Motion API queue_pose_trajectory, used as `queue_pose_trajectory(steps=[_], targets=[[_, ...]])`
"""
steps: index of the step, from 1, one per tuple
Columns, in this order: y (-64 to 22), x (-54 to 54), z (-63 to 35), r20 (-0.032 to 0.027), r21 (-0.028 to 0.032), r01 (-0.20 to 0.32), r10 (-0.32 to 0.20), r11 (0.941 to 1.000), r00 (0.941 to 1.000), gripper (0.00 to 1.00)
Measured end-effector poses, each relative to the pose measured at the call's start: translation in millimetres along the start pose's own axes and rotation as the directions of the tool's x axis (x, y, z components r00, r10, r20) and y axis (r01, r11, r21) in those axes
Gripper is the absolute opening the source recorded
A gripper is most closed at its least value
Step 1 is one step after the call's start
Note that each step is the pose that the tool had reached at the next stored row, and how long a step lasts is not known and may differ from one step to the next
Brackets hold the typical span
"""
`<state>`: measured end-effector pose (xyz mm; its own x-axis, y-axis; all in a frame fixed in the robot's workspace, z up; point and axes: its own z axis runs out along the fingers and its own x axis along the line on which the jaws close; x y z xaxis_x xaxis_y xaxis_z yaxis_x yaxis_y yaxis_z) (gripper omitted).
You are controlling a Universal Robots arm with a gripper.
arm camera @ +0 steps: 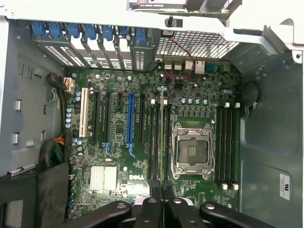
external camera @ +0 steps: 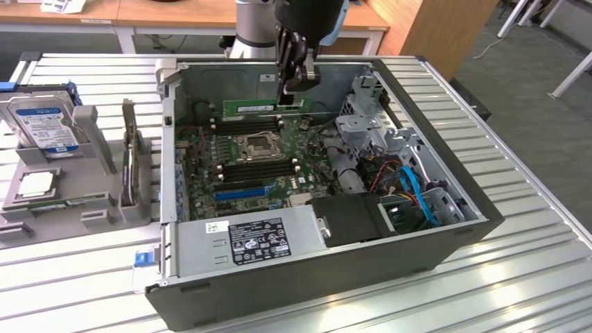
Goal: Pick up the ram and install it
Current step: 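Pick up the ram and move it above insertion slot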
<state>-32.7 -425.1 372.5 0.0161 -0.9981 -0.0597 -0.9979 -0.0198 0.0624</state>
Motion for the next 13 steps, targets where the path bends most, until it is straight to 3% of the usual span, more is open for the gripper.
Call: queue_pose_trajectory(steps=[13], targets=[[-1.0, 1.0, 16.6, 0.0, 0.0, 0.0, 0.0, 1.0, 1.0, 0.12]])
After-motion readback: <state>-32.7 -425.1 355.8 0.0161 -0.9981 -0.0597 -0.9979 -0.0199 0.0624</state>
